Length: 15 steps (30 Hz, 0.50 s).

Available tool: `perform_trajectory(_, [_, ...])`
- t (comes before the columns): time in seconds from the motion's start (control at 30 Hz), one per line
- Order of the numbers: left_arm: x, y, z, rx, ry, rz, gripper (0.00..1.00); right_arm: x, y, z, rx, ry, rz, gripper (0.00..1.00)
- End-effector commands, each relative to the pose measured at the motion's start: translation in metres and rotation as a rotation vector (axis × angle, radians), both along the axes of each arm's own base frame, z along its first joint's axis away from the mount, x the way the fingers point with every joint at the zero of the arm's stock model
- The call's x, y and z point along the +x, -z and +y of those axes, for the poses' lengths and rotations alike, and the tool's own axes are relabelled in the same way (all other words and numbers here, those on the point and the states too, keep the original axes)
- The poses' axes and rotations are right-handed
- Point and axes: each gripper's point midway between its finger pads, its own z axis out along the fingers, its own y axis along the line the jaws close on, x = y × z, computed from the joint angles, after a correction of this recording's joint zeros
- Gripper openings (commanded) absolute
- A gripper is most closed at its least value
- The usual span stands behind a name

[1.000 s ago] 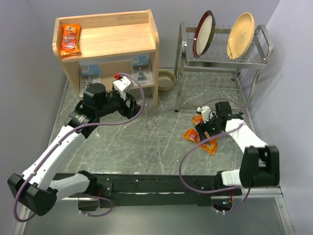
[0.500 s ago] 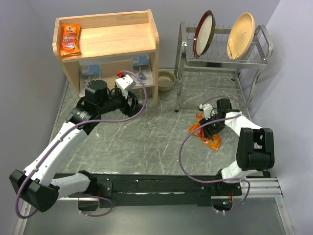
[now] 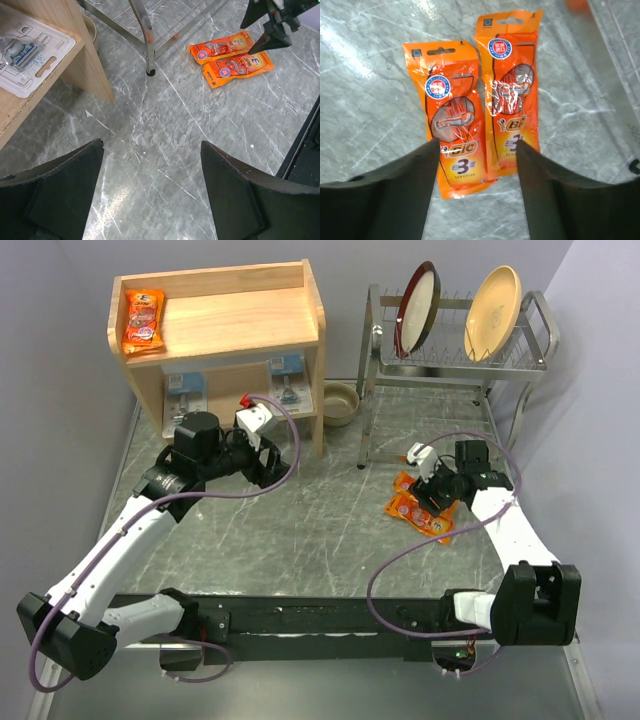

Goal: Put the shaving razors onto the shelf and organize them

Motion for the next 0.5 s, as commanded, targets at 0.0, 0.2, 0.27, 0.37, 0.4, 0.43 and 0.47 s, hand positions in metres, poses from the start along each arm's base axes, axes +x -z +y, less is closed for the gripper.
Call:
perform_trajectory(0.0, [0.001, -0.016, 0.005, -0.021, -0.008, -0.058, 0.84, 0.015, 0.010, -0.006, -0.010, 0.057, 0.030, 0.71])
perform_trajectory(0.2, [0.009, -0.019, 0.009, -0.037, -0.032, -0.051, 0.84, 0.037, 0.028, -0.017, -0.036, 0.099, 0.078, 0.75])
perform_trajectory(0.27, [0.012, -0.019, 0.011, -0.040, -0.042, -0.048, 0.84, 0.045, 0.033, -0.018, -0.039, 0.104, 0.088, 0.76])
perform_trajectory(0.37, [0.016, -0.018, 0.016, -0.039, -0.056, -0.044, 0.84, 0.053, 0.040, -0.020, -0.030, 0.111, 0.112, 0.77])
perform_trajectory(0.4, [0.017, -0.017, 0.017, -0.038, -0.060, -0.038, 0.84, 0.056, 0.040, -0.021, -0.017, 0.130, 0.119, 0.77])
perform_trajectory(0.43, [0.018, -0.017, 0.017, -0.037, -0.061, -0.039, 0.83, 0.063, 0.036, -0.025, -0.006, 0.148, 0.111, 0.77])
perform_trajectory(0.47, [0.018, -0.016, 0.017, -0.036, -0.060, -0.035, 0.83, 0.066, 0.041, -0.025, 0.004, 0.154, 0.132, 0.77])
